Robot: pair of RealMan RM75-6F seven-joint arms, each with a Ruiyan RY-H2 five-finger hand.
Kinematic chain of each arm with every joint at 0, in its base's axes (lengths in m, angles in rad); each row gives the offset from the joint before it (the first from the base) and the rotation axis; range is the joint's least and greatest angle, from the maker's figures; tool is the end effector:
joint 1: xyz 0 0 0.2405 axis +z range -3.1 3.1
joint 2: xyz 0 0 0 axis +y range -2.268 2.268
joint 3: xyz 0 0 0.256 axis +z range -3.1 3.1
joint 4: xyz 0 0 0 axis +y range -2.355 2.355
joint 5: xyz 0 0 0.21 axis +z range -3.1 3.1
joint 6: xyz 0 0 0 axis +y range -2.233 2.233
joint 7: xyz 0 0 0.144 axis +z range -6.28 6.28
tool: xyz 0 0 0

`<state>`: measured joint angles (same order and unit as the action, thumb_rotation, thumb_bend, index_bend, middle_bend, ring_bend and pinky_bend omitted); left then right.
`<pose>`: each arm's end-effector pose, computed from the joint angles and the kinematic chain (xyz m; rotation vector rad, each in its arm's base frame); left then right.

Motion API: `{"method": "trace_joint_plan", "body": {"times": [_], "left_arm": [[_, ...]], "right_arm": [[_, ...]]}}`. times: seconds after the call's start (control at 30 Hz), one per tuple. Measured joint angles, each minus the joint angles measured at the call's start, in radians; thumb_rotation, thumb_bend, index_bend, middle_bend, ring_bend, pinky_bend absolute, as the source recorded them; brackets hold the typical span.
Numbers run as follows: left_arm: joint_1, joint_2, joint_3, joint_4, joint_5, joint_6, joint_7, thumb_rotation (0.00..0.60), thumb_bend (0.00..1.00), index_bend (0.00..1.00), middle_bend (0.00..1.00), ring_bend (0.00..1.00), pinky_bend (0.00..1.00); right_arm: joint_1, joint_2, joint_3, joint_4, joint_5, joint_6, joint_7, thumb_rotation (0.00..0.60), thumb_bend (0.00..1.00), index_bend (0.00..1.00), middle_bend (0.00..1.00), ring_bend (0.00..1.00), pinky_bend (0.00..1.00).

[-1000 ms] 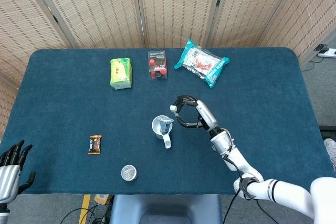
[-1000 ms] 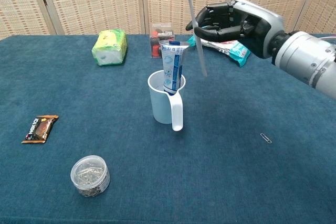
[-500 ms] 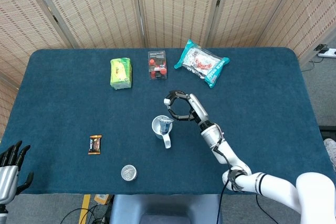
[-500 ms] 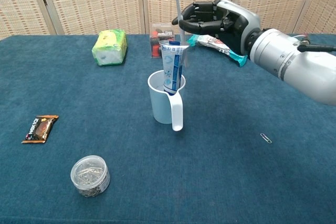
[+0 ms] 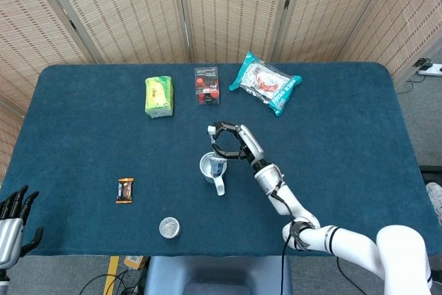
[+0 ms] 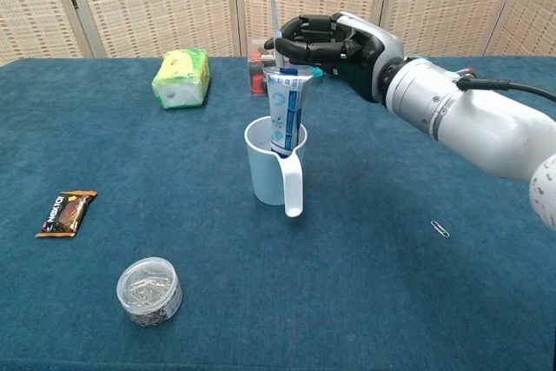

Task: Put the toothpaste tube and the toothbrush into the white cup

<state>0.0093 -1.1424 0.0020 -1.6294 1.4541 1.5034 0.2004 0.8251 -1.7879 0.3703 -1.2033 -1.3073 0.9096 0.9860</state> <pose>-0.3293 0.1392 0.1478 -1.3729 -0.8859 -0.6657 -0.0819 -0.3823 -0.0488 1.2211 -2.0963 1.8243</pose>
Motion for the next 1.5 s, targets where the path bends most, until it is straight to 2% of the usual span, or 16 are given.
{"method": "trace_joint_plan", "body": {"times": [0.5,0.57,0.73,0.9,1.27,1.5], "left_arm": [[0.003,0.001,0.002,0.002,-0.001,0.000,-0.004,0.600,0.44,0.13,0.02,0.03,0.14],[0.003,0.001,0.003,0.002,-0.002,-0.002,-0.005,0.600,0.44,0.13,0.02,0.03,0.14],[0.002,0.000,0.003,0.003,0.000,-0.002,-0.004,0.600,0.44,0.13,0.02,0.03,0.14],[0.001,-0.002,0.003,0.003,0.001,-0.004,-0.003,0.600,0.44,0.13,0.02,0.03,0.14],[-0.001,0.001,0.001,-0.002,0.003,-0.002,0.002,0.600,0.44,0.13,0.02,0.03,0.14],[-0.006,-0.002,-0.002,-0.003,0.003,-0.006,0.004,0.600,0.44,0.13,0.02,0.03,0.14]], "right_arm": [[0.002,-0.029,-0.019,0.052,-0.009,-0.014,0.025,0.600,0.33,0.64,0.38,0.17,0.14],[0.002,-0.030,-0.022,0.060,-0.013,-0.016,0.030,0.600,0.32,0.59,0.37,0.17,0.14],[0.003,-0.025,-0.033,0.068,-0.032,-0.019,0.041,0.600,0.27,0.39,0.32,0.17,0.14],[0.003,-0.016,-0.039,0.069,-0.046,-0.013,0.049,0.600,0.26,0.29,0.31,0.17,0.14],[-0.016,0.034,-0.046,0.034,-0.078,0.044,0.018,0.600,0.26,0.28,0.31,0.17,0.14],[-0.052,0.121,-0.083,-0.019,-0.105,0.079,-0.119,0.600,0.40,0.28,0.31,0.17,0.14]]}}
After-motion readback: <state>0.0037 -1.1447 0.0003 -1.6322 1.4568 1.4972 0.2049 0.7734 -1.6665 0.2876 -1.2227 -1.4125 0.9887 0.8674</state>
